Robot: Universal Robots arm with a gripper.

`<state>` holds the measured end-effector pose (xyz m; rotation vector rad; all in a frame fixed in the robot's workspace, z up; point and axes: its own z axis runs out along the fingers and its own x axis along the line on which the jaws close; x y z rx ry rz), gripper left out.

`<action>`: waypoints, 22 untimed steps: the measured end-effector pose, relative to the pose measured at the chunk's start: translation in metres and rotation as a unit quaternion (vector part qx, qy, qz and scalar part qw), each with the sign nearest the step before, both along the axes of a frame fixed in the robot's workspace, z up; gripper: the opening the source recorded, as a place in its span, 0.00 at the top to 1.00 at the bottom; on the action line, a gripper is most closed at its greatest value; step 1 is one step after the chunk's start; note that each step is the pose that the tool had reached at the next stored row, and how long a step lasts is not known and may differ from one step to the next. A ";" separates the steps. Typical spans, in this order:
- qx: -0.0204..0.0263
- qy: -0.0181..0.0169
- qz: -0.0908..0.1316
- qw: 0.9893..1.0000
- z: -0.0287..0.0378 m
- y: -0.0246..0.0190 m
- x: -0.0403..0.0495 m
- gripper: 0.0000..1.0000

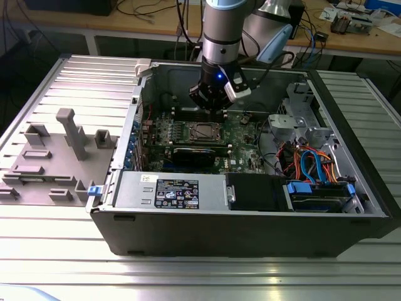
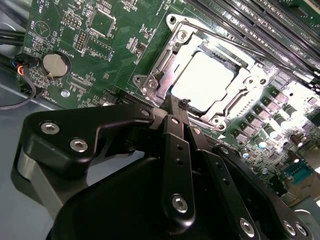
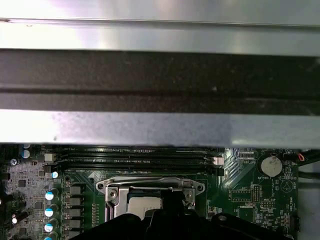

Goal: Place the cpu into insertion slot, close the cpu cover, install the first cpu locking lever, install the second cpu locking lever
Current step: 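Install the second cpu locking lever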

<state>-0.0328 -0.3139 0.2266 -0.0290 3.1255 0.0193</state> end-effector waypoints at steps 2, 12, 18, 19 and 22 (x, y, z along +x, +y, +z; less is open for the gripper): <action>0.000 0.000 0.000 1.000 0.0001 -0.0003 0.0000 0.89; 0.000 0.000 0.000 1.000 0.0087 -0.0003 0.0001 0.89; 0.000 0.000 0.000 1.000 0.0082 -0.0052 0.0000 0.89; 0.000 0.000 0.000 1.000 0.0080 -0.0060 0.0000 0.89; 0.000 0.000 0.000 1.000 0.0073 -0.0085 0.0001 0.89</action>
